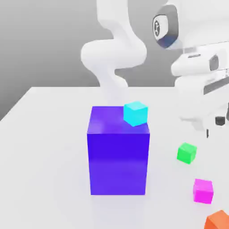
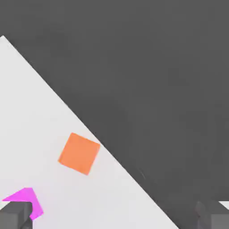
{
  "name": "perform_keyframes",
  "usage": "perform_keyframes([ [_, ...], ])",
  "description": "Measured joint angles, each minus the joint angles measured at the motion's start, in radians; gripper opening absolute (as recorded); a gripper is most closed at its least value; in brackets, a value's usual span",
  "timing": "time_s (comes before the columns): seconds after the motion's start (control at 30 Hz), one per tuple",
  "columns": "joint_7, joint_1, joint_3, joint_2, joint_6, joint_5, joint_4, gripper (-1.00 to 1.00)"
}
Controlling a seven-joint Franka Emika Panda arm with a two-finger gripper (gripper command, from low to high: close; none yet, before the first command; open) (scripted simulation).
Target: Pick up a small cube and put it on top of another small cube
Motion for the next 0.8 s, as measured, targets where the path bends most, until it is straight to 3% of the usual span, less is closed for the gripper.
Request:
perform_keyframes([
  [0.23,-0.107,0.087,0.032,0.253,0.111,-0.111,-0.051,0.0],
  [0.4,-0.091,0.125,0.0,0.434,0.243,-0.165,-0.027,0.0],
  [0.43,-0.087,0.13,-0.006,0.462,0.265,-0.17,-0.022,-1.0],
  [0.63,-0.084,0.132,-0.008,0.476,0.274,-0.174,-0.019,-1.0],
  [0.8,-0.105,0.115,0.015,0.343,0.169,-0.146,-0.046,-1.0],
])
